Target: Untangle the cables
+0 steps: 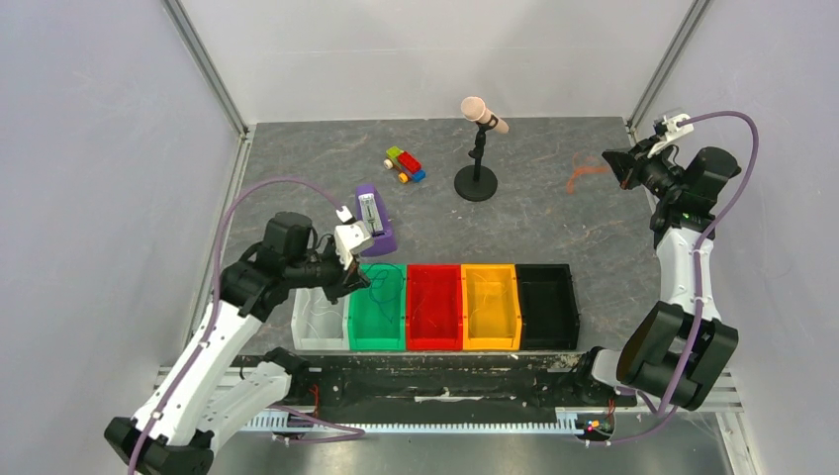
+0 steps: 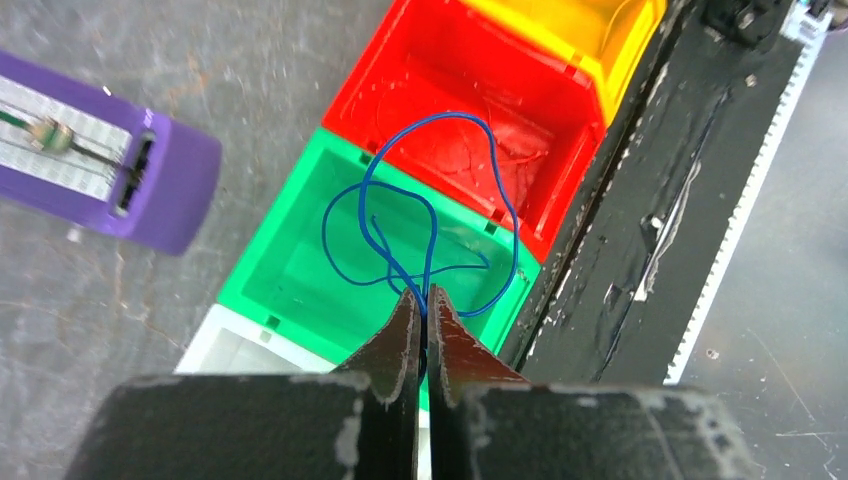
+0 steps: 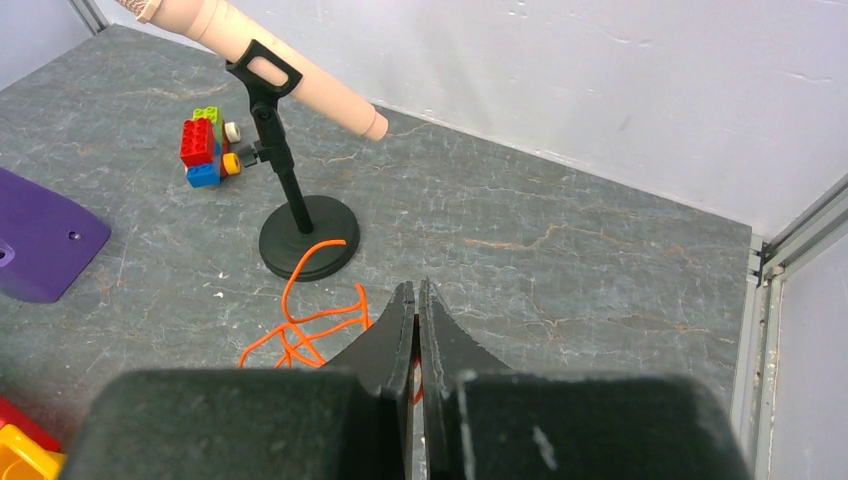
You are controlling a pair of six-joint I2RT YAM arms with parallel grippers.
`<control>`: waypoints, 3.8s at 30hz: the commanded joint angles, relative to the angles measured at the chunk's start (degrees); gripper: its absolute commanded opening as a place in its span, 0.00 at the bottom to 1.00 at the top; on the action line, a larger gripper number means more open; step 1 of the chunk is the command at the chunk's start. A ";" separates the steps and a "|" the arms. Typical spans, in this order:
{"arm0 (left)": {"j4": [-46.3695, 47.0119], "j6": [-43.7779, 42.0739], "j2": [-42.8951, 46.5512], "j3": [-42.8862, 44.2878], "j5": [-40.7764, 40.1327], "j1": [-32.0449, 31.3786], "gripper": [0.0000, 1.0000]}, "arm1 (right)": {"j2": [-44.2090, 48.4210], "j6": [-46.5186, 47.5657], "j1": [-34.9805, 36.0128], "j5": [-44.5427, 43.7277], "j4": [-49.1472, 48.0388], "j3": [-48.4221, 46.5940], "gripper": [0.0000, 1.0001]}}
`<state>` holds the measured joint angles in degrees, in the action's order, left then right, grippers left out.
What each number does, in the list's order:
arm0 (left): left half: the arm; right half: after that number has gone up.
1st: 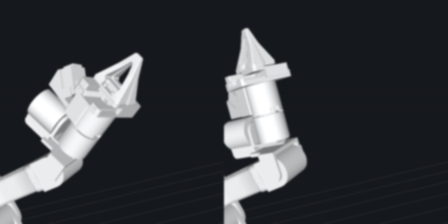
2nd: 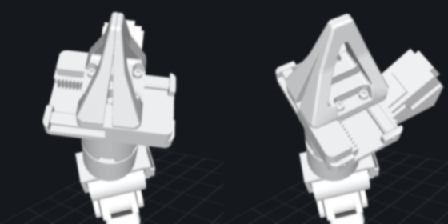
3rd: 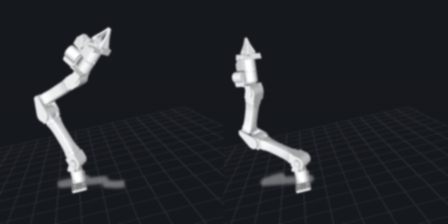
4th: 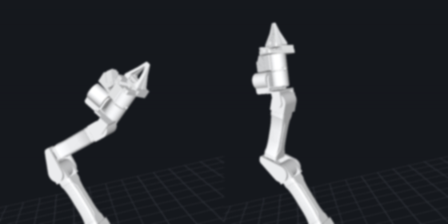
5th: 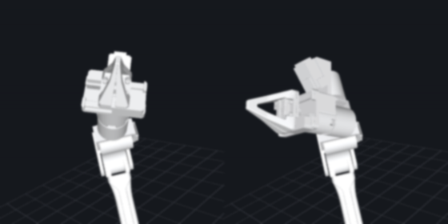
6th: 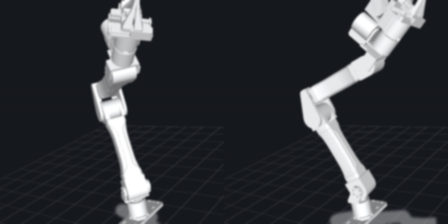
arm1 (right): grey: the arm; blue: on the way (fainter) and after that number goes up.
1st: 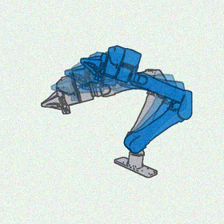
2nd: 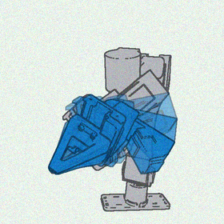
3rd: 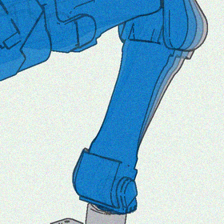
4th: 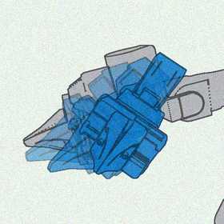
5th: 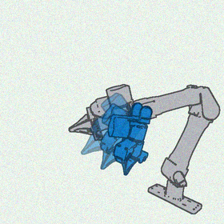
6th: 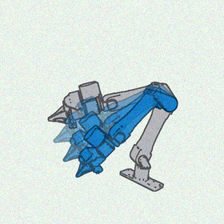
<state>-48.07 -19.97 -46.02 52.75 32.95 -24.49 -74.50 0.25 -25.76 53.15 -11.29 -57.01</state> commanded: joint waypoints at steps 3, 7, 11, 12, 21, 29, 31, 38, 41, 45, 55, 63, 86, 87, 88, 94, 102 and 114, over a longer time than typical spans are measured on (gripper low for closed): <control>3.81 -0.72 -5.29 -3.46 -6.07 0.23 0.02 | 1.92 1.55 0.16 0.91 0.81 0.24 0.00; 4.57 0.33 -9.97 -3.36 -8.69 -0.30 0.02 | 1.59 1.44 0.11 0.83 0.79 0.41 0.00; 5.07 1.81 -13.87 -3.53 -17.94 -4.20 0.02 | 1.51 1.54 0.13 0.64 0.79 0.75 0.00; 5.16 1.93 -14.61 -3.49 -19.49 -5.16 0.02 | 1.46 1.59 0.13 0.64 0.81 0.87 0.00; 7.56 3.31 -21.87 -4.70 -32.73 -15.72 0.02 | 1.06 2.52 0.17 0.30 0.92 1.38 0.00; 11.15 2.87 -28.55 -4.21 -27.15 -17.34 0.02 | 1.18 4.01 0.10 0.94 3.35 1.56 0.00; 10.12 2.71 -29.03 -3.27 -28.28 -17.30 0.13 | 1.53 5.05 0.18 1.61 5.65 1.46 0.00; 2.50 0.92 -22.74 2.64 -23.62 -17.17 0.66 | 3.23 12.09 3.26 4.57 18.99 -0.35 0.00; -2.71 0.47 -22.58 6.57 -22.28 -17.08 0.73 | 4.51 13.71 5.37 4.77 22.25 -0.57 0.00; -2.94 -0.96 -17.93 9.43 -17.12 -16.29 0.75 | 6.21 15.26 8.86 7.54 27.09 -1.57 0.00; 30.84 18.85 -17.33 11.57 0.52 -17.27 0.75 | 15.46 -2.07 22.86 20.00 15.60 3.53 0.00; 47.50 42.52 -24.98 11.35 3.71 -21.67 0.77 | 19.41 -3.95 32.68 13.61 9.10 6.39 0.00; 51.19 53.20 -26.22 5.73 -0.10 -18.94 0.02 | 20.05 1.58 37.93 4.34 13.65 5.37 0.00; 50.58 52.87 -25.70 5.41 0.51 -17.71 0.02 | 19.82 2.32 37.11 3.57 14.41 4.99 0.00; 49.42 51.92 -25.11 5.07 0.86 -16.63 0.02 | 19.47 2.85 36.23 2.75 15.14 4.53 0.00; 40.73 44.49 -20.58 2.00 1.85 -8.96 0.02 | 15.20 4.07 25.44 4.58 18.02 0.37 0.00; 33.97 36.67 -18.24 -0.36 2.57 -5.22 0.02 | 11.55 3.31 16.20 5.83 18.06 -3.60 0.00; 42.37 37.05 -26.16 10.31 10.37 -10.96 0.02 | 15.72 9.48 9.50 14.61 32.16 -5.09 0.06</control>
<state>-11.62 18.76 -69.80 55.18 38.33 -32.93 -62.06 2.87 -16.32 63.81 12.34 -59.96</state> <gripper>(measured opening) 0.034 0.003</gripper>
